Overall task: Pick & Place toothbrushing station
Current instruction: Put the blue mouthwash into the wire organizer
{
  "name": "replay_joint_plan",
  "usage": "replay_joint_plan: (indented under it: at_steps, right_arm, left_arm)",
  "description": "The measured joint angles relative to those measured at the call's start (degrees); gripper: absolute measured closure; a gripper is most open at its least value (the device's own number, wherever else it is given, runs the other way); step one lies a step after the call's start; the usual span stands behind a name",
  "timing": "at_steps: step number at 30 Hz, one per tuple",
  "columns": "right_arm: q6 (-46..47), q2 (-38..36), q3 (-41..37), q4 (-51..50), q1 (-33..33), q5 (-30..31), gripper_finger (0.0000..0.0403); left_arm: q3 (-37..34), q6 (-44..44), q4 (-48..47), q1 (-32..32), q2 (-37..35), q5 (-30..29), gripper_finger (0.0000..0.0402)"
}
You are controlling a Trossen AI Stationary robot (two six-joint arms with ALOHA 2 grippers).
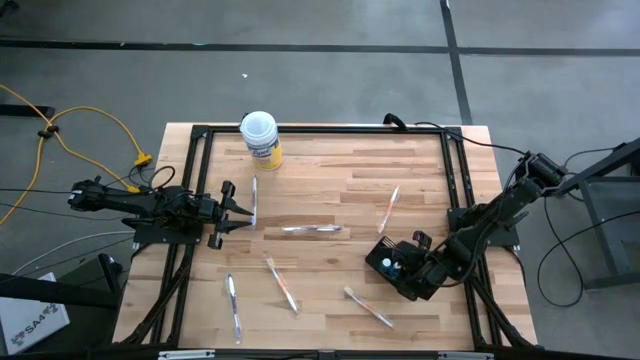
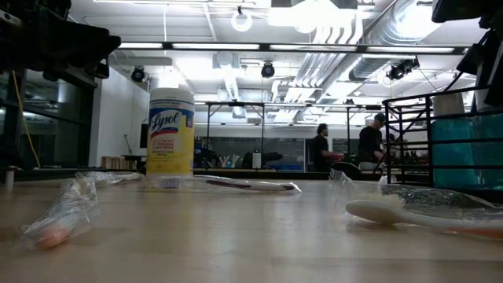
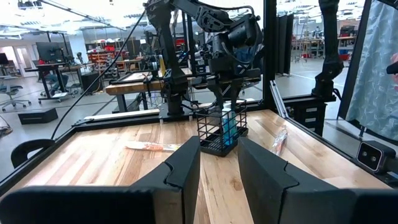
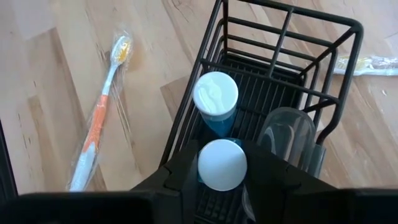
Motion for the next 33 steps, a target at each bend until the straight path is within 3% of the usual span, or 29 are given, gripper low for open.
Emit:
replay_joint_plan:
  at_steps: [14, 33]
  right_arm:
    - [-1.6, 0.0, 0.0, 1.4, 0.0, 0.1, 0.0258]
    - [-2.8, -0.3, 0.0, 1.0, 0.0, 1.5, 0.0265]
  left_arm:
    - [0.0, 0.0, 0.0, 0.0, 0.0, 0.0, 0.0299]
    - [0.0, 0.0, 0.0, 0.0, 0.0, 0.0, 0.0299]
